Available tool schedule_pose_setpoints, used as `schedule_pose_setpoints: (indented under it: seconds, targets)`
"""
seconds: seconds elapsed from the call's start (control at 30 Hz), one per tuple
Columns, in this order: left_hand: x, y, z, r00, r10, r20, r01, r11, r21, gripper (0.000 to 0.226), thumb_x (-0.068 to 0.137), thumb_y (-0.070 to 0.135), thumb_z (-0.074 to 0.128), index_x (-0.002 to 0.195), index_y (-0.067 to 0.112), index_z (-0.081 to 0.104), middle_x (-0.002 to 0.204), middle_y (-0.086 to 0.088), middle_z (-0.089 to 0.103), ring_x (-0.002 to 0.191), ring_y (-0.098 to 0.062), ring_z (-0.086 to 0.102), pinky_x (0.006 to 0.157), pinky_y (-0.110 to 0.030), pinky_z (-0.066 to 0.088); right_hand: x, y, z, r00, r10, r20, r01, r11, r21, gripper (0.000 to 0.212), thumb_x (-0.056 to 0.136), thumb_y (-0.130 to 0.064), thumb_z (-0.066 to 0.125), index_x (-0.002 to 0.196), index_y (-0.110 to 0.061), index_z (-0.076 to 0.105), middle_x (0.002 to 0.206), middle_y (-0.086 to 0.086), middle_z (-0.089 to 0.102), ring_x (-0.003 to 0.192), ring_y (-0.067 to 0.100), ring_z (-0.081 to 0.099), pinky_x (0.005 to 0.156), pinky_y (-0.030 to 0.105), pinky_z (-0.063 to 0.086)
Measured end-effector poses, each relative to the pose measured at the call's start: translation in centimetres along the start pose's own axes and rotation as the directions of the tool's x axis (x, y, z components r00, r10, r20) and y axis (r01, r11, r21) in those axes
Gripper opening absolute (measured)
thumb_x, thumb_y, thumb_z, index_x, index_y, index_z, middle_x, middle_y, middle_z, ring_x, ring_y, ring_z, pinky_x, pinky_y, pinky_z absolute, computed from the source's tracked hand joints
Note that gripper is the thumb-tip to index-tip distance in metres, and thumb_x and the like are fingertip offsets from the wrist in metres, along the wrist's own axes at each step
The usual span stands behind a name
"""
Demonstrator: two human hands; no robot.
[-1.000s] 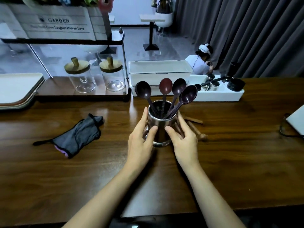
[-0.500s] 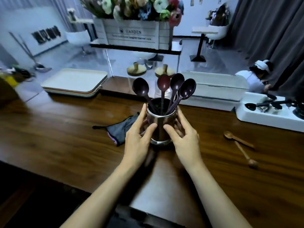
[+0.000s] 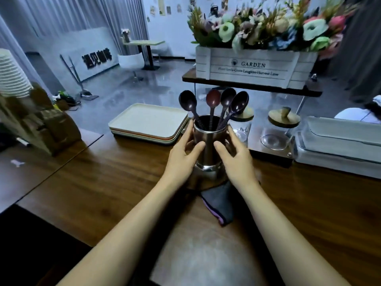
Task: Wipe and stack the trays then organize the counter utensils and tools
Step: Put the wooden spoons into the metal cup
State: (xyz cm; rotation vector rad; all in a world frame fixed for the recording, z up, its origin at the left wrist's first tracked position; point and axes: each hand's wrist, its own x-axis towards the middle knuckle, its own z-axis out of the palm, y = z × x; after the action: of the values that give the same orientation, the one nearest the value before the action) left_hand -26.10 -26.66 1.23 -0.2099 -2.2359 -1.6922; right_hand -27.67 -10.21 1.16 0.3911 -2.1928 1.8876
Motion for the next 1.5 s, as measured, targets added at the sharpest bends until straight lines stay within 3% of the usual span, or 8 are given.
schedule_pose_setpoints:
  seconds: [0.13,0.23,0.43,0.8,0.93,1.07,1.33,1.5]
  targets:
    - [3.9,-0.9,-1.5,0.994,-0.01,0.105,0.019,0.996,-0.087,0.067,0.104,0.033,0.057,0.162,0.027,0.023,0.153,0.012,0.048,0.137,0.005,0.045,0.119,-0.027,0.035,3.3,0.7,2.0,1.0,0.001,-0.028,-0.001,1.0,-0.006,0.063,0.097,-0.034,0.064,0.154,-0.027,0.039,0.147,-0.008,0.054,0.133,0.004,0.051,0.112,0.035,0.044]
    - [6.1,-1.2,-2.0,0.985,0.008,0.173,0.015,0.991,-0.135,0.066,0.105,0.026,0.051,0.162,0.02,0.02,0.151,0.008,0.049,0.135,0.003,0.049,0.111,-0.019,0.04,5.2,0.6,3.1,0.998,0.014,-0.06,-0.015,1.0,-0.012,0.066,0.098,-0.024,0.064,0.157,-0.021,0.033,0.148,-0.01,0.05,0.13,-0.005,0.049,0.112,0.024,0.04]
    - [9.3,-2.1,-2.5,0.967,0.015,0.256,0.031,0.984,-0.173,0.073,0.105,0.018,0.053,0.163,0.021,0.008,0.143,0.022,0.044,0.12,0.023,0.047,0.096,-0.003,0.037,8.0,1.3,4.3,0.997,0.018,-0.08,-0.024,0.997,-0.067,0.072,0.097,-0.033,0.064,0.158,-0.028,0.027,0.148,-0.024,0.047,0.135,-0.008,0.043,0.117,0.035,0.037]
    - [13.1,-4.9,-2.7,0.942,-0.001,0.337,0.042,0.993,-0.113,0.088,0.091,0.03,0.061,0.163,0.035,0.01,0.14,0.031,0.049,0.133,0.009,0.046,0.111,-0.017,0.038,11.0,3.1,5.3,0.99,0.064,-0.126,-0.079,0.99,-0.12,0.072,0.097,-0.04,0.061,0.158,-0.036,0.025,0.147,-0.026,0.048,0.134,-0.009,0.041,0.117,0.037,0.037]
    - [14.3,-5.3,-2.4,0.938,-0.014,0.346,0.052,0.993,-0.101,0.089,0.093,0.014,0.059,0.164,0.028,0.006,0.138,0.028,0.05,0.127,0.013,0.05,0.107,-0.014,0.039,12.0,3.6,5.4,0.984,0.081,-0.156,-0.104,0.983,-0.149,0.069,0.098,-0.038,0.06,0.158,-0.035,0.026,0.134,-0.041,0.047,0.129,-0.013,0.043,0.115,0.03,0.038]
    - [15.4,-5.9,-2.0,0.933,-0.033,0.358,0.067,0.994,-0.084,0.086,0.099,-0.001,0.054,0.164,0.026,0.005,0.134,0.031,0.049,0.119,0.018,0.052,0.102,-0.011,0.041,12.9,4.5,5.5,0.978,0.087,-0.191,-0.116,0.983,-0.144,0.06,0.094,-0.044,0.059,0.15,-0.037,0.04,0.131,-0.029,0.058,0.126,-0.006,0.05,0.114,0.039,0.041]
    - [16.7,-6.9,-1.8,0.941,-0.044,0.335,0.07,0.995,-0.068,0.089,0.092,0.013,0.057,0.163,0.034,0.008,0.134,0.027,0.054,0.122,0.008,0.056,0.106,-0.022,0.045,14.4,5.3,6.0,0.976,0.124,-0.181,-0.147,0.982,-0.118,0.078,0.087,-0.05,0.061,0.156,-0.042,0.024,0.142,-0.031,0.049,0.139,0.001,0.041,0.117,0.045,0.037]
    - [17.2,-7.5,-1.9,0.95,-0.035,0.31,0.059,0.996,-0.068,0.085,0.089,0.016,0.056,0.156,0.044,0.011,0.123,0.045,0.056,0.121,0.015,0.053,0.098,-0.013,0.042,15.2,5.6,6.6,0.977,0.147,-0.157,-0.168,0.977,-0.132,0.084,0.082,-0.058,0.061,0.154,-0.051,0.019,0.142,-0.021,0.055,0.134,0.005,0.048,0.114,0.045,0.04]
